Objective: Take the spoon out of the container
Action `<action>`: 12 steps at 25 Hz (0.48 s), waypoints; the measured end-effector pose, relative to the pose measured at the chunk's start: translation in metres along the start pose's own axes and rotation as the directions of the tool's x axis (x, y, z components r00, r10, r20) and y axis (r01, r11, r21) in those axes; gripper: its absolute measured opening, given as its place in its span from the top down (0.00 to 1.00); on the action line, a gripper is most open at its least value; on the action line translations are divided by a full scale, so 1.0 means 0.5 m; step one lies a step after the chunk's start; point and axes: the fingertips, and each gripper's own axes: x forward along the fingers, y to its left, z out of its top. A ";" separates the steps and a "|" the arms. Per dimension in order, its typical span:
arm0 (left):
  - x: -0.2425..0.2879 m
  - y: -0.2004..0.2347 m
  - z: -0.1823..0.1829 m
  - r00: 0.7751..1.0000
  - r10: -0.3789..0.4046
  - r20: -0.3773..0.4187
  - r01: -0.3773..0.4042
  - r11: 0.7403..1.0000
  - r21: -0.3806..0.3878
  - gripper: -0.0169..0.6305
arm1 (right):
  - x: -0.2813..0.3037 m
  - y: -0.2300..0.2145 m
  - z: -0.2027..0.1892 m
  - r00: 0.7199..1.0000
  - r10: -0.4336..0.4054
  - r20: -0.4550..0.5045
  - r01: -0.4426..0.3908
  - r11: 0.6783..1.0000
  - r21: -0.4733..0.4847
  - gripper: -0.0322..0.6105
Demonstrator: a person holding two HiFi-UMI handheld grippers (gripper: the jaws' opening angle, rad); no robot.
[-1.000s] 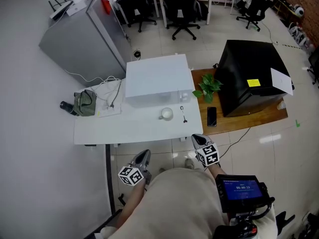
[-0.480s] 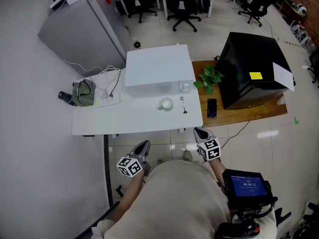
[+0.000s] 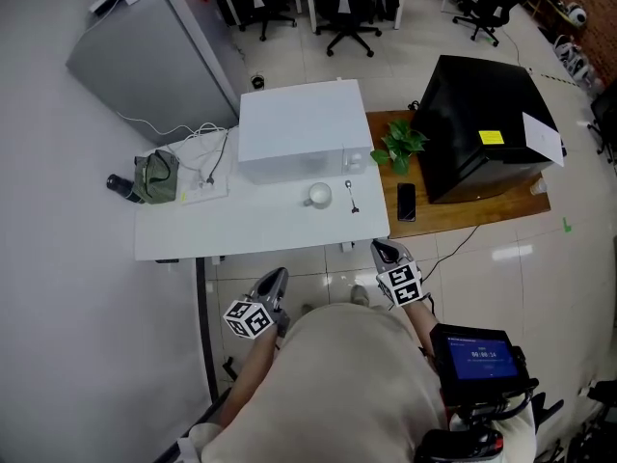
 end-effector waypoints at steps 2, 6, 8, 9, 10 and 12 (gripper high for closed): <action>0.001 0.006 -0.009 1.000 0.004 -0.019 -0.004 1.000 0.015 0.97 | -0.001 0.007 -0.001 1.000 0.000 -0.006 0.000 1.000 -0.001 0.95; 0.002 0.011 -0.028 0.998 -0.002 -0.057 0.006 0.997 0.072 0.97 | -0.003 0.019 -0.007 1.000 -0.005 -0.021 0.005 1.000 -0.021 0.95; 0.005 0.012 -0.028 0.998 -0.012 -0.056 0.017 0.996 0.089 0.97 | -0.003 0.025 -0.003 0.999 -0.006 -0.033 0.005 0.999 -0.036 0.95; 0.004 0.014 -0.030 0.998 -0.016 -0.055 0.021 0.996 0.090 0.97 | -0.004 0.028 -0.003 0.999 -0.004 -0.041 0.002 0.999 -0.047 0.95; 0.001 0.016 -0.034 0.998 -0.018 -0.055 0.022 0.996 0.084 0.97 | -0.006 0.034 -0.006 0.999 -0.001 -0.053 -0.002 0.998 -0.060 0.95; -0.013 0.029 -0.042 0.998 -0.019 -0.054 0.023 0.998 0.065 0.97 | -0.011 0.046 -0.014 0.997 0.003 -0.073 -0.009 0.996 -0.084 0.95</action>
